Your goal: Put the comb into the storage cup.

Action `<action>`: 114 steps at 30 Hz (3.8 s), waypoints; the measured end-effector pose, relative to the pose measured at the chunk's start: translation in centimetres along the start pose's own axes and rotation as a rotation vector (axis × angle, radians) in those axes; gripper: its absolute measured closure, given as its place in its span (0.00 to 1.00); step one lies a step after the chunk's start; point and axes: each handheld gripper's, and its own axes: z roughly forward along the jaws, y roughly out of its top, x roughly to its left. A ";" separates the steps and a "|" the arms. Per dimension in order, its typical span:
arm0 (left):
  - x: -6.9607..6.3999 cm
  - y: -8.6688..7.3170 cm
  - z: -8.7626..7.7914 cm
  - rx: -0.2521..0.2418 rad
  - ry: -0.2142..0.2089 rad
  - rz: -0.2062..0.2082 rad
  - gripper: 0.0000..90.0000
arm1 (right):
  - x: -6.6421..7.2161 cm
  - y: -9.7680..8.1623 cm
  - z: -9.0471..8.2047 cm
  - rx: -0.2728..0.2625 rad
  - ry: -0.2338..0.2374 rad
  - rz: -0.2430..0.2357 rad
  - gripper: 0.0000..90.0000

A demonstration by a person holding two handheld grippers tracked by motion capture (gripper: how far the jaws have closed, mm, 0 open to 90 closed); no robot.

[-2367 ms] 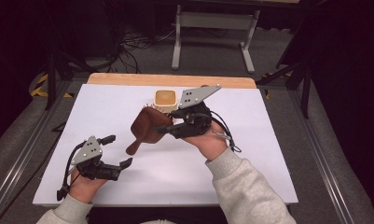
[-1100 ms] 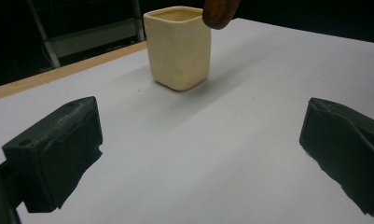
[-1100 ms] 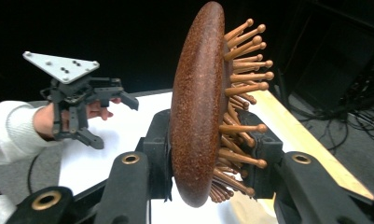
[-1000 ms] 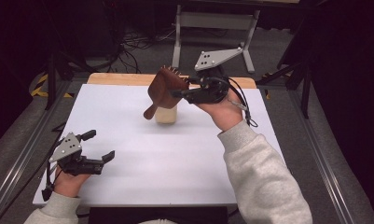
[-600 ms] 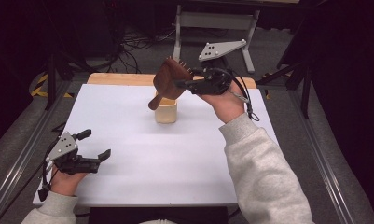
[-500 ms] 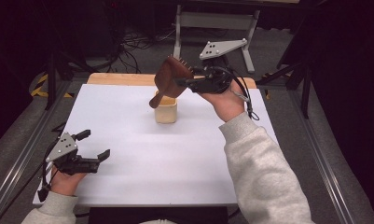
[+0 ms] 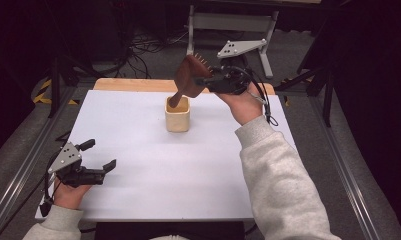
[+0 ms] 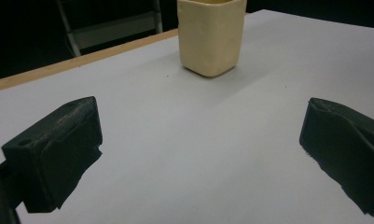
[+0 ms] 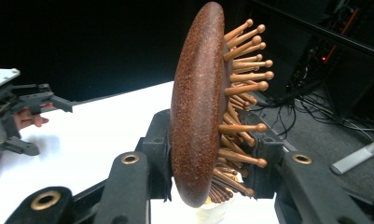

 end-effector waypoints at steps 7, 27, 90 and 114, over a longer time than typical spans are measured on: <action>0.0 0.0 0.0 0.000 0.000 0.000 0.00 | -0.7 -0.3 0.4 0.009 -0.026 0.010 0.67; -0.2 0.0 0.0 0.005 0.001 0.001 0.00 | -1.7 -1.4 2.9 0.052 -0.034 0.042 0.66; -0.4 0.0 0.1 0.012 -0.022 0.001 0.01 | -2.7 -4.7 8.7 0.199 0.029 0.122 0.57; -0.4 0.0 0.1 0.015 -0.025 -0.011 0.00 | -2.0 -3.6 4.7 -0.059 0.068 0.062 0.05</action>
